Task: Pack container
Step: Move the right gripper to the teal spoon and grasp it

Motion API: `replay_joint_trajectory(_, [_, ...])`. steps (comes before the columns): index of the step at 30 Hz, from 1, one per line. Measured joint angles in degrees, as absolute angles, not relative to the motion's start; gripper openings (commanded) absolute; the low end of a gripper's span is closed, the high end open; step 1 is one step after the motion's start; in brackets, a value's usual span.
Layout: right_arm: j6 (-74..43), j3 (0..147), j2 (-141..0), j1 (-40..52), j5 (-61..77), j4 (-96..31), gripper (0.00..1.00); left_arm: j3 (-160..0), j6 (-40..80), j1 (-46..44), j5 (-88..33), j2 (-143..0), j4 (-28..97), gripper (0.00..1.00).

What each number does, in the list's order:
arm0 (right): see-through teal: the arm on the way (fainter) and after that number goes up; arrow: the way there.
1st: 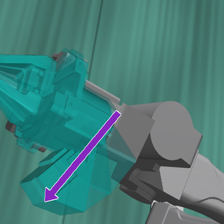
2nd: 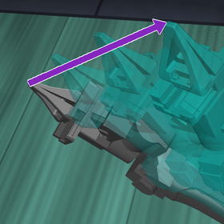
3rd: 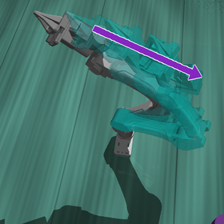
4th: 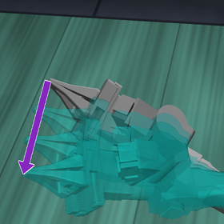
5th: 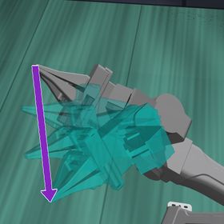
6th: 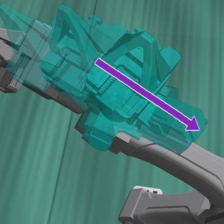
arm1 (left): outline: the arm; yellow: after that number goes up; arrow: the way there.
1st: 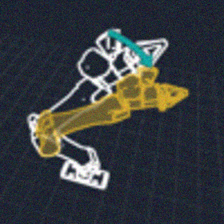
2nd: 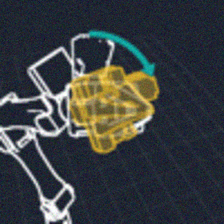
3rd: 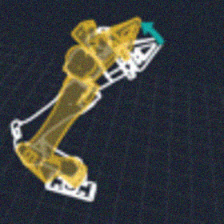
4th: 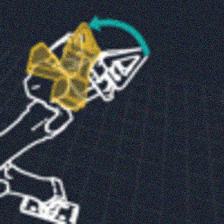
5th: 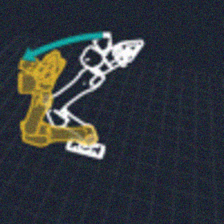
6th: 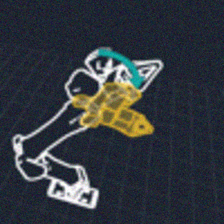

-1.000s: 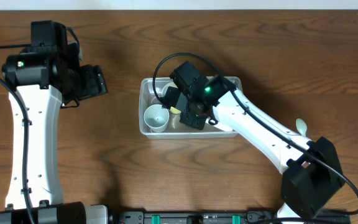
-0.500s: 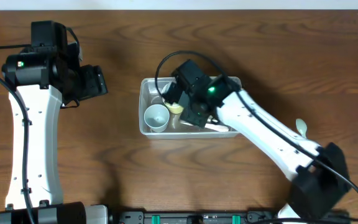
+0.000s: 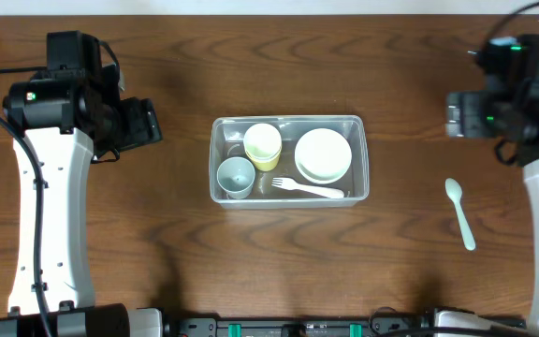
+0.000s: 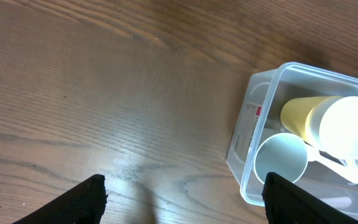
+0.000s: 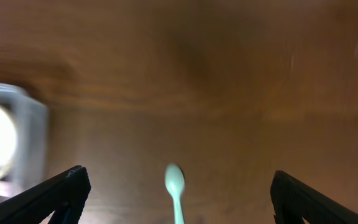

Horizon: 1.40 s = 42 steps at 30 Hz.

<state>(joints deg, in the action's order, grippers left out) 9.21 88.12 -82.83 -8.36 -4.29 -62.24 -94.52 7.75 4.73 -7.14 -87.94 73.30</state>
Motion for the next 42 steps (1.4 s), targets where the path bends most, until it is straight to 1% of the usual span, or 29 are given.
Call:
replay_joint_trajectory(2, [9.5, 85.9, -85.2, -12.3, -3.2, -62.3, 0.95, -94.5, 7.7, 4.7, -7.1, -87.9, 73.3, 0.81])
replay_joint_trajectory(5, [9.8, 81.6, -89.8, -15.3, -2.2, -61.7, 0.95, -94.5, 7.7, 4.7, -7.2, -87.9, 73.3, 0.81])
replay_joint_trajectory(11, [10.3, 75.3, -99.3, -16.0, -2.2, -59.4, 0.95, -94.5, 7.7, 4.7, -7.1, -87.9, 73.3, 0.81])
replay_joint_trajectory(19, [10.6, 74.4, -108.6, -16.0, -2.3, -59.1, 0.94, -94.5, 7.7, 4.7, -7.1, -87.9, 73.3, 0.81])
replay_joint_trajectory(24, [10.6, 73.3, -110.2, -16.0, -2.3, -58.3, 0.93, -94.5, 7.7, 4.7, -7.1, -87.9, 73.3, 0.81])
replay_joint_trajectory(31, [10.7, 67.5, -110.2, -16.0, -2.3, -52.8, 0.93, -94.5, 7.7, 4.7, -7.1, -87.9, 73.3, 0.81])
replay_joint_trajectory(35, [10.8, 66.5, -109.6, -16.0, -2.2, -51.9, 0.92, -94.5, 7.7, 4.7, -7.1, -87.9, 73.3, 0.81])
replay_joint_trajectory(38, [10.8, 66.3, -109.5, -16.0, -2.2, -51.7, 0.88, -94.5, 7.7, 4.7, -7.2, -87.9, 73.3, 0.81])
replay_joint_trajectory(42, [10.9, 66.3, -109.4, -16.0, -2.2, -51.5, 0.76, -94.5, 7.7, 4.7, -7.2, -87.9, 73.3, 0.81])
